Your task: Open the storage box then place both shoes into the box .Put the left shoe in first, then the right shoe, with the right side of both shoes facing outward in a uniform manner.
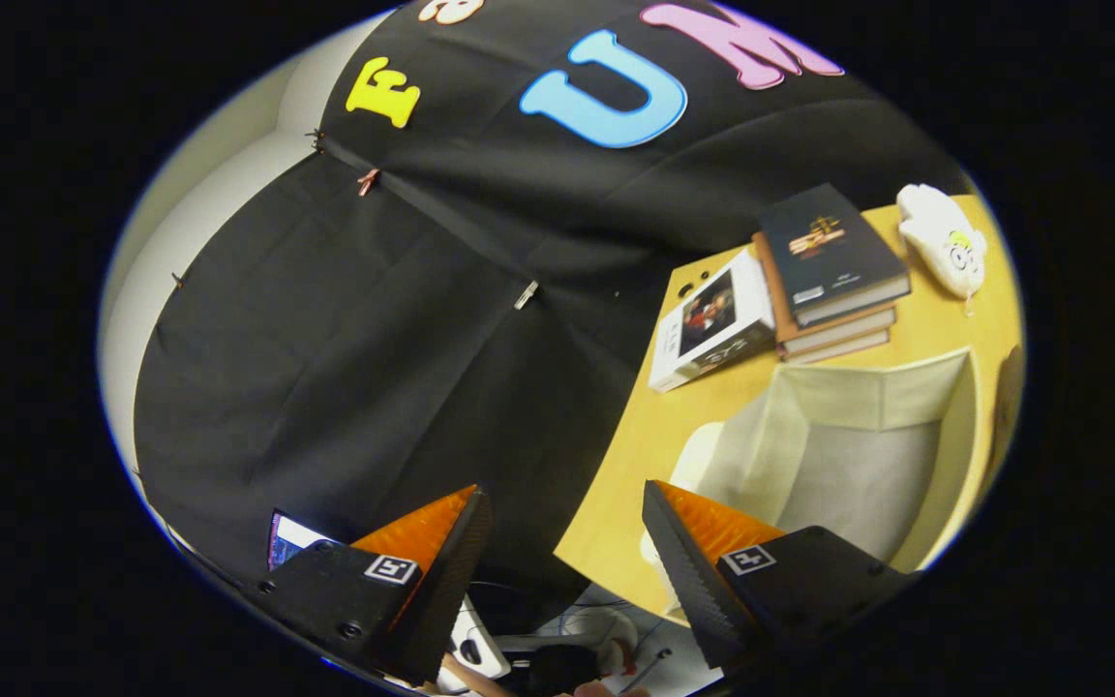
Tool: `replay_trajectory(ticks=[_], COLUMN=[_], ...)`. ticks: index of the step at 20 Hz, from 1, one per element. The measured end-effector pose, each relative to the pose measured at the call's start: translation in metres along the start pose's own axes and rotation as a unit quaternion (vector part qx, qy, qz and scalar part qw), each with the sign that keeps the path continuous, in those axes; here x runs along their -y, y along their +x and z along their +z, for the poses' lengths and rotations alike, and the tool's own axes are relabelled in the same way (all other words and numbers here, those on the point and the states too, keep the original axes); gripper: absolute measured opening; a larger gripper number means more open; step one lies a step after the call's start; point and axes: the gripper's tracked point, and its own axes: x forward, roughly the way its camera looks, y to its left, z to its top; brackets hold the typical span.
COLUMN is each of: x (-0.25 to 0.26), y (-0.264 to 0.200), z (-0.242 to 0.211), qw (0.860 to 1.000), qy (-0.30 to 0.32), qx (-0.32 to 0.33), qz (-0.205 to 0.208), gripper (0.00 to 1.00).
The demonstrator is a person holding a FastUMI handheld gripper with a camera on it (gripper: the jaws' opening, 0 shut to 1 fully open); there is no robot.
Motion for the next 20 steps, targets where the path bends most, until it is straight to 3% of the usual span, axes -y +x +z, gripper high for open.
replay_trajectory(ticks=[10,15,20], x=[0.107,0.17,0.223], y=[-0.116,-0.17,-0.21], z=[0.044,0.046,0.039], qw=[0.984,0.967,0.956], qy=[-0.082,-0.106,-0.093], qx=[0.092,0.104,0.099], qz=[-0.129,-0.205,-0.261], gripper=[0.98,0.98,0.98])
